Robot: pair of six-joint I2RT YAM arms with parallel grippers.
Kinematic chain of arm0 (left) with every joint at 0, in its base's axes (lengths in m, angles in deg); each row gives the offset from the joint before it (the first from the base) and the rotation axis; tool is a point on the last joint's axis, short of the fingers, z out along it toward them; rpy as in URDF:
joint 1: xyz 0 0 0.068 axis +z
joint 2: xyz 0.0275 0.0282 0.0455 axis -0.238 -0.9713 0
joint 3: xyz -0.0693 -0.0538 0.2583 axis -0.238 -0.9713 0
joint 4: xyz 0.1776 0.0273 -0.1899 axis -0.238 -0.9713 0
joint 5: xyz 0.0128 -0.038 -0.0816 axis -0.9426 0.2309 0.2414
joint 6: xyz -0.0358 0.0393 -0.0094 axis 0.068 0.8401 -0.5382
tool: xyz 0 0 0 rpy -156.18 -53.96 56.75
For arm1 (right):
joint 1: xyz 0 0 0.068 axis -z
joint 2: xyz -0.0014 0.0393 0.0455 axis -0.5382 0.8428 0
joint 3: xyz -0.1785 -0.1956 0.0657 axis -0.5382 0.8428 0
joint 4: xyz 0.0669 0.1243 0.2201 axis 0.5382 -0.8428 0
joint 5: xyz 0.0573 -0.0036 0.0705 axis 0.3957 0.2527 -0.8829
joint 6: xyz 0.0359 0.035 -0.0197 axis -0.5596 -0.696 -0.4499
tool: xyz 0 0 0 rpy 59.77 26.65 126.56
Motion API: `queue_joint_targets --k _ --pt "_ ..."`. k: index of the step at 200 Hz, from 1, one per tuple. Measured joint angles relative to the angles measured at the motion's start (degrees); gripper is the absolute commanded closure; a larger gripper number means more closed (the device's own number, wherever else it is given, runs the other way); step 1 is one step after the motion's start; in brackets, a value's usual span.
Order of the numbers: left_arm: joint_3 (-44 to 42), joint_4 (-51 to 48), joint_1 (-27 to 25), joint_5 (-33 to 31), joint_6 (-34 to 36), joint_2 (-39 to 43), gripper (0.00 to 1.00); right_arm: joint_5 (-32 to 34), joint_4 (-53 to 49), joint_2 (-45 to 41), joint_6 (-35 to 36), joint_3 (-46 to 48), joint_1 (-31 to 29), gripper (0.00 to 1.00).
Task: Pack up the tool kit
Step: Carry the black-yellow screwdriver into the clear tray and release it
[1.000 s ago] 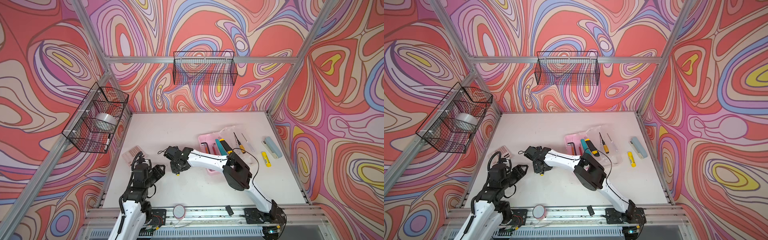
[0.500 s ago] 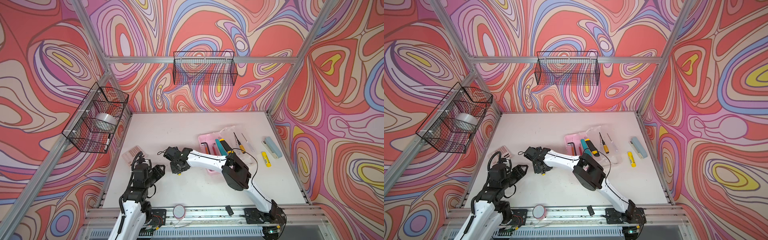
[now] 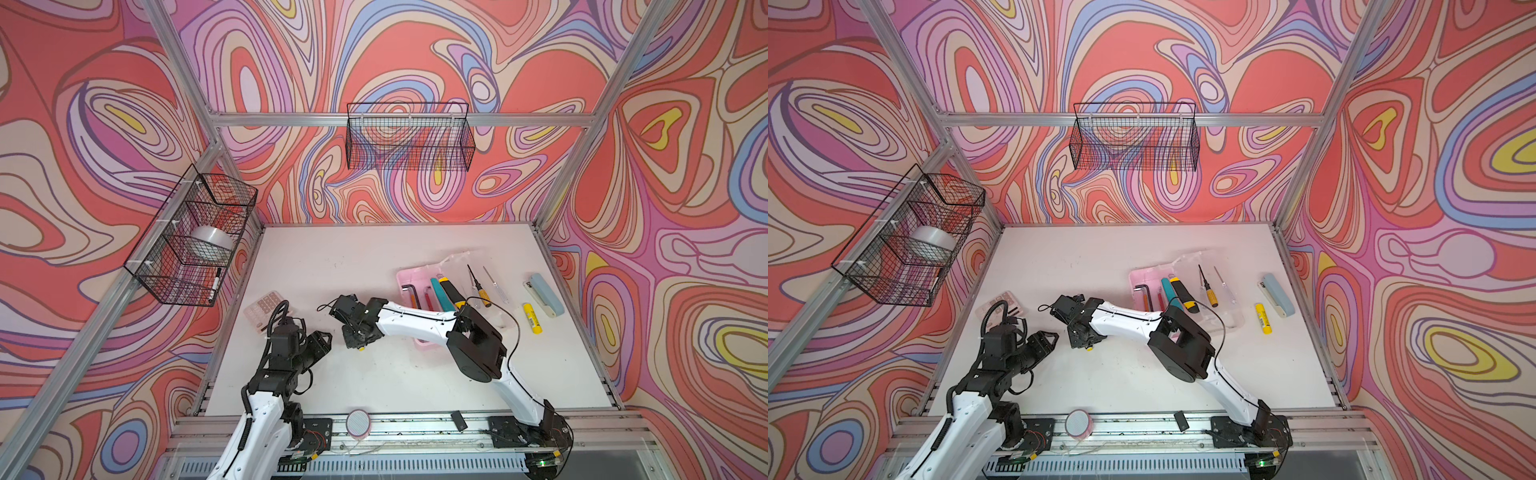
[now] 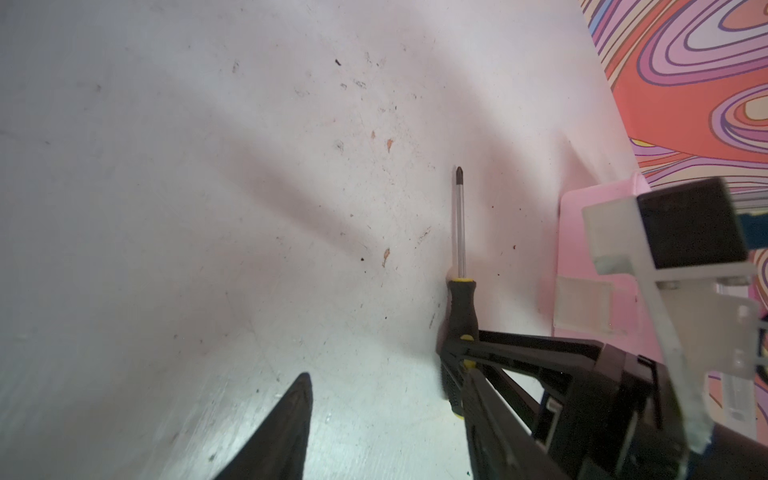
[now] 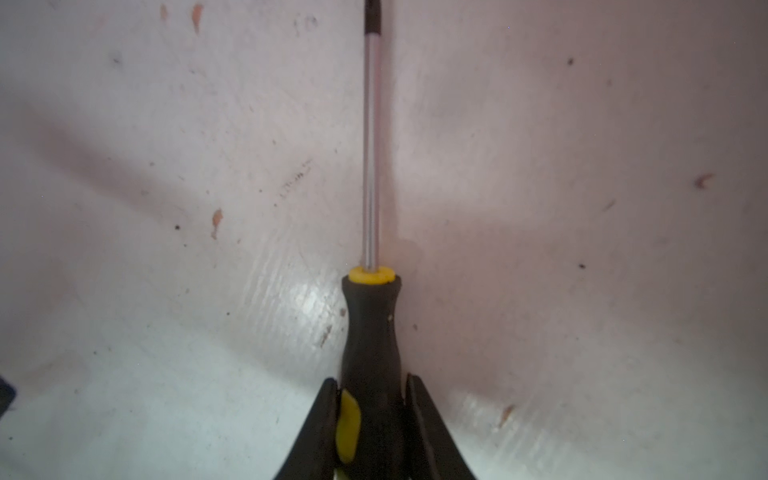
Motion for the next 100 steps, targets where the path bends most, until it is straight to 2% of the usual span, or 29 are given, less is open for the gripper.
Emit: queue_joint_targets --k 47,80,100 --pt "2.5 1.2 0.0 1.6 0.9 -3.6 0.43 3.2 -3.3 -7.3 2.8 6.3 0.0 1.00" --pt "3.7 2.5 -0.2 2.9 1.0 -4.7 0.43 9.8 -8.5 -18.5 5.9 9.0 0.2 1.00" --pt "4.7 3.5 -2.1 2.6 1.1 -6.4 0.43 14.4 -11.4 -26.1 7.8 10.1 1.6 1.00"
